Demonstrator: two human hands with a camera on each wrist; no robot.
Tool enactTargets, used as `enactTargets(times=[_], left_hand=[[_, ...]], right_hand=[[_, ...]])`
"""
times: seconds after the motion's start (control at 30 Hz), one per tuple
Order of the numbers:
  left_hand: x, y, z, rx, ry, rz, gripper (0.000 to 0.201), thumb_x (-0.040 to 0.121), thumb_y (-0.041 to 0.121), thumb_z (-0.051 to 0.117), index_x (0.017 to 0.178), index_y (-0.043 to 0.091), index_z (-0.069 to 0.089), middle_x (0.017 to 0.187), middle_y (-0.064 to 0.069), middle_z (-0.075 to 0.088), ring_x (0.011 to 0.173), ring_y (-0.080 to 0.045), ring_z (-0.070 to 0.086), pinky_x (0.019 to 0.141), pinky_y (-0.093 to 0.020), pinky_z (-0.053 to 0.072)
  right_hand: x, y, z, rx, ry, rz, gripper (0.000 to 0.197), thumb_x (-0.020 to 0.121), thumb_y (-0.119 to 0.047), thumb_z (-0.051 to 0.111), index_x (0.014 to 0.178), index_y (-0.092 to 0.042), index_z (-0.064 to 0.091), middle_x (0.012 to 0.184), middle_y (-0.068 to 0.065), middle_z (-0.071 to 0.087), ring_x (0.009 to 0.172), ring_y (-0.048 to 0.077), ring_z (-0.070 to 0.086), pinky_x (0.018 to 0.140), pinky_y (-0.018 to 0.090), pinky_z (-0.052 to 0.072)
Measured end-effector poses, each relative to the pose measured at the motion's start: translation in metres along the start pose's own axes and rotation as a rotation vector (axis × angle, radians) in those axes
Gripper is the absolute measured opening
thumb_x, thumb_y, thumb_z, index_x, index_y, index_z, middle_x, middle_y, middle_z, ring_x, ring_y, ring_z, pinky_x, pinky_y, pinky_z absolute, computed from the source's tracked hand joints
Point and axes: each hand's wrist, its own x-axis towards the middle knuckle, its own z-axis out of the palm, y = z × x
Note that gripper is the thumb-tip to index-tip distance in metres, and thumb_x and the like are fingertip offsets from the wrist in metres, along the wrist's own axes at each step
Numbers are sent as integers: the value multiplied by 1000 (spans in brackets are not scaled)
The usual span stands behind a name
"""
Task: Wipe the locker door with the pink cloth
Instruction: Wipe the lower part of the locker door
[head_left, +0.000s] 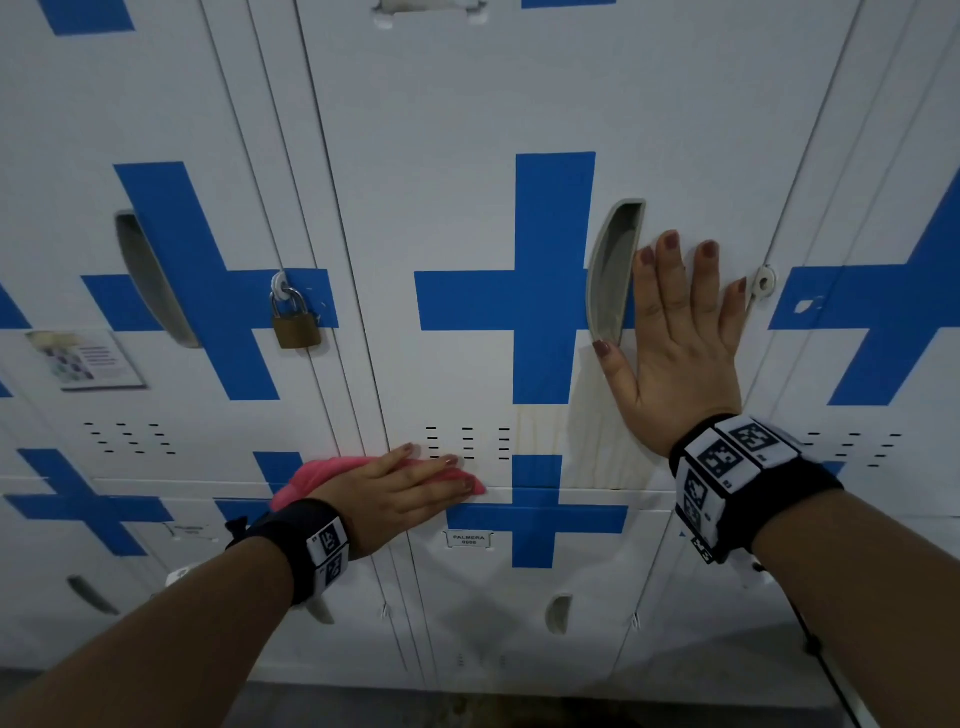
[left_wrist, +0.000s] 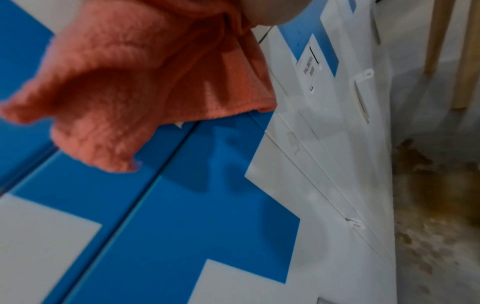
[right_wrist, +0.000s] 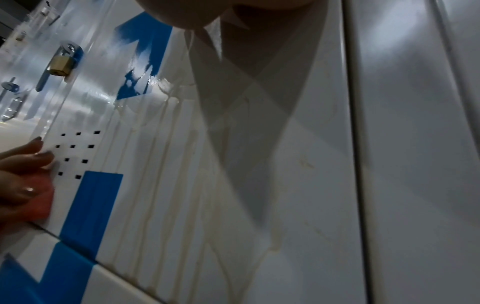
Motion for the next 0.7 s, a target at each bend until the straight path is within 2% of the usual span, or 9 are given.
enactTargets(times=[0.17, 0.23, 0.3, 0.33, 0.37, 0.4, 0.47, 0.6, 0.7], left_hand=[[-1, -2, -9, 6, -67, 16, 101, 55, 18, 82, 142, 15, 31, 148, -5, 33, 136, -29, 25, 105, -49, 22], [-5, -3, -10, -2, -89, 8, 103, 55, 19, 82, 142, 15, 27, 148, -6, 26, 136, -30, 23, 105, -49, 23], [-11, -2, -15, -24, -172, -14, 104, 60, 20, 80, 144, 15, 18, 150, -6, 19, 138, -32, 16, 107, -50, 18], [-14, -1, -16, -28, -215, -12, 101, 68, 18, 75, 145, 16, 10, 152, -7, 12, 139, -33, 5, 109, -51, 8], [-19, 0, -13, -39, -249, -4, 95, 79, 15, 66, 146, 17, -2, 154, -6, 0, 138, -33, -12, 108, -51, -7], [-24, 2, -8, -52, -301, -5, 89, 88, 11, 54, 143, 20, -15, 154, -5, -15, 131, -33, -29, 102, -48, -21], [-29, 4, -5, -127, -416, -38, 84, 94, 6, 43, 135, 24, -28, 147, -3, -33, 118, -30, -45, 91, -42, -34], [-33, 4, -9, -209, -446, -85, 85, 94, 4, 42, 134, 23, -30, 141, -2, -40, 116, -29, -48, 90, -40, -36], [-27, 8, -15, -185, -433, -93, 83, 94, 5, 41, 136, 23, -28, 147, -3, -34, 119, -30, -45, 93, -41, -33]], right_hand=[[0, 0, 0, 2, -12, 4, 72, 94, -49, 25, 148, -19, -13, 156, 2, -7, 140, 18, -23, 112, 42, -17], [0, 0, -1, 4, -18, 4, 72, 94, -49, 25, 148, -19, -13, 157, 2, -6, 140, 18, -23, 112, 41, -17], [0, 0, -1, 6, -18, 2, 72, 94, -49, 25, 148, -19, -13, 156, 1, -8, 140, 18, -23, 112, 41, -18], [0, 0, -1, 7, -17, 0, 72, 94, -49, 25, 148, -19, -12, 156, -1, -9, 140, 18, -23, 112, 41, -18], [0, 0, -1, 8, -15, -2, 72, 94, -49, 25, 148, -18, -12, 155, -3, -10, 140, 18, -23, 112, 41, -18], [0, 0, -1, 8, -14, -4, 72, 94, -49, 25, 148, -18, -11, 155, -4, -12, 140, 18, -24, 112, 41, -18], [0, 0, -1, 6, -16, -5, 72, 94, -49, 25, 148, -18, -11, 154, -5, -13, 140, 18, -24, 112, 41, -18], [0, 0, -1, 4, -21, 0, 73, 94, -49, 26, 149, -17, -10, 155, -4, -12, 140, 19, -23, 112, 41, -17], [0, 0, -1, 5, -20, -2, 74, 94, -48, 28, 149, -17, -9, 154, -6, -13, 140, 19, -24, 112, 41, -17]])
